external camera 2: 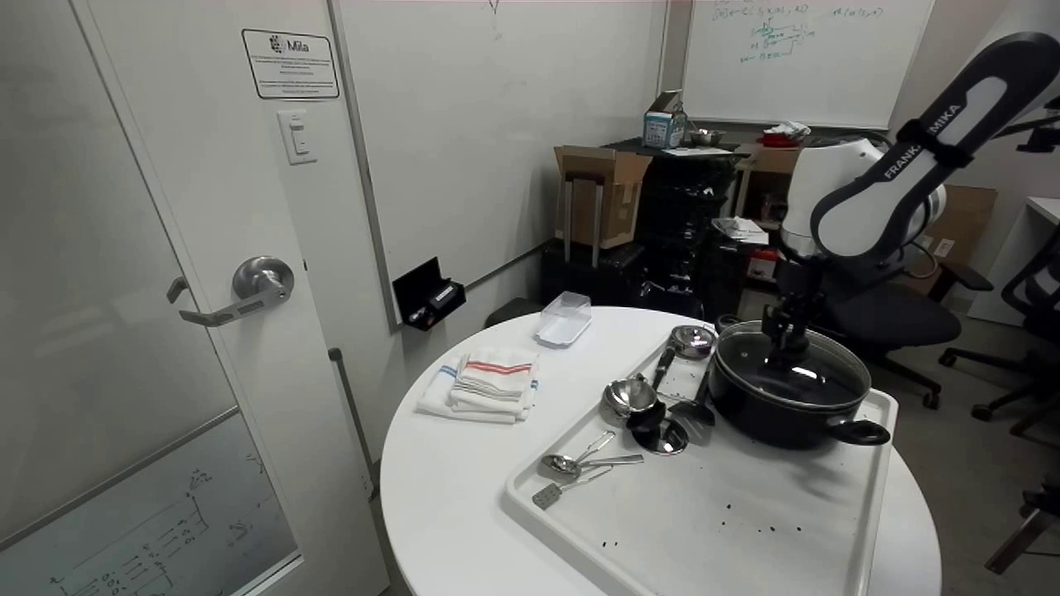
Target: Put the lid on the pot
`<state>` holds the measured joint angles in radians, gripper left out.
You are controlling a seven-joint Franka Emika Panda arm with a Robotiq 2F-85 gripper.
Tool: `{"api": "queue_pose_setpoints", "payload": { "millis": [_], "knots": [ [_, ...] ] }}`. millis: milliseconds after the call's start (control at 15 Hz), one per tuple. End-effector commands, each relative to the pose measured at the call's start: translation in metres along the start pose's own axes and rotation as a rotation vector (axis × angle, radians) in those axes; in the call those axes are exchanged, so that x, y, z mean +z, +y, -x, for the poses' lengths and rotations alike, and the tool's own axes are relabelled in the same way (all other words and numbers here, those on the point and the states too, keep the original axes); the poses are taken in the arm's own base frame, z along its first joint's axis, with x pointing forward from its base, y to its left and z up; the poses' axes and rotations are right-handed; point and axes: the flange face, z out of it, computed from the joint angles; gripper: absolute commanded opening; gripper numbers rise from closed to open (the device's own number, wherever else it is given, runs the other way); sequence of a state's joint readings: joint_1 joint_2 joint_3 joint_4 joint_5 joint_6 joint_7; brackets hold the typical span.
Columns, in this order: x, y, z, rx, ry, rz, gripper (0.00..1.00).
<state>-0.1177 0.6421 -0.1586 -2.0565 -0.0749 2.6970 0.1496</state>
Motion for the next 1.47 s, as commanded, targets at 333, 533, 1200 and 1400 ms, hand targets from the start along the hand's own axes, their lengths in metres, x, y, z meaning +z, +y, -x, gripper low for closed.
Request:
{"api": "queue_pose_setpoints", "payload": {
  "millis": [333, 533, 1200, 1400],
  "knots": [
    [0.002, -0.005, -0.008, -0.022, -0.020, -0.021, 0.26],
    [0.003, -0.008, -0.006, -0.029, -0.026, -0.024, 0.26],
    [0.008, -0.010, -0.006, -0.026, -0.060, -0.058, 0.26],
    [0.008, -0.009, -0.007, -0.024, -0.070, -0.069, 0.76]
  ]
}}
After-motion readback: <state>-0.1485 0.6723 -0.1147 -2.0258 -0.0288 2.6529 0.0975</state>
